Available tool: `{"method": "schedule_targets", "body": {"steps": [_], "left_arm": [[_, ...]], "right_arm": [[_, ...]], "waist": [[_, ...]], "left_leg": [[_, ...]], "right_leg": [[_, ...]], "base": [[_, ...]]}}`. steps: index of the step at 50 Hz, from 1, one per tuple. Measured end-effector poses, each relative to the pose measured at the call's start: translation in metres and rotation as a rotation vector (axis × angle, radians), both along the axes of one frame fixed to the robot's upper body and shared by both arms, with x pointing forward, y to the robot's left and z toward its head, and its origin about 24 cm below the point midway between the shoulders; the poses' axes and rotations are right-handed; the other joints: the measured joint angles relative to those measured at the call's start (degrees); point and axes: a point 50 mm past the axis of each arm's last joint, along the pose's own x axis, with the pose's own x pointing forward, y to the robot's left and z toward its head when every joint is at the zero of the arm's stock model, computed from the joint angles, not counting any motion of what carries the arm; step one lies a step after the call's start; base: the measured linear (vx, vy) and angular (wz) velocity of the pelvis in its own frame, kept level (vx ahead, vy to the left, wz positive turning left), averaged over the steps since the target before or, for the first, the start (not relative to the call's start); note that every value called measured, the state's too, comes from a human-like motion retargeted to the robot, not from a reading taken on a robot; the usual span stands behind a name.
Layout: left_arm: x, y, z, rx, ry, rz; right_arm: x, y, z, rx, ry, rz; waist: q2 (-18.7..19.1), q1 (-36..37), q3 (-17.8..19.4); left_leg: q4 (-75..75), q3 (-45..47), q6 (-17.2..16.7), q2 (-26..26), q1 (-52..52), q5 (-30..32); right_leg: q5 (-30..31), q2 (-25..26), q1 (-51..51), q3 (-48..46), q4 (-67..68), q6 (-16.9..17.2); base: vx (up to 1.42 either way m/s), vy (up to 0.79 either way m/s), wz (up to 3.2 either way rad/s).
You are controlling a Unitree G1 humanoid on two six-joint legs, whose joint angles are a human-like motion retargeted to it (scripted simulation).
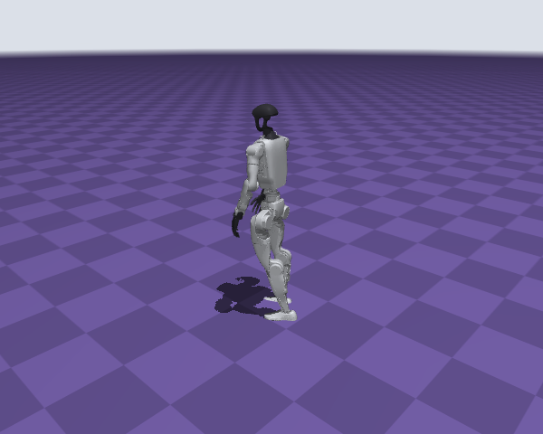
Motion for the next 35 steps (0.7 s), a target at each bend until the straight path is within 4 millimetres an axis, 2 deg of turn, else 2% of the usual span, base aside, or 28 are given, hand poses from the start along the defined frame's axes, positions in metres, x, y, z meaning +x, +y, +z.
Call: {"method": "schedule_targets", "body": {"steps": [35], "left_arm": [[-0.03,0.011,-0.007,0.066,0.102,-0.151]], "right_arm": [[0.034,0.044,0.02,0.031,-0.125,0.2]], "waist": [[-1.6,-0.9,-2.8]], "left_leg": [[-2.3,8.0,0.1,-0.1,-0.3,2.5]], "right_leg": [[4.3,4.3,-4.2,4.6,-1.1,0.5]], "base": [[-0.02,-0.02,-0.32]]}}
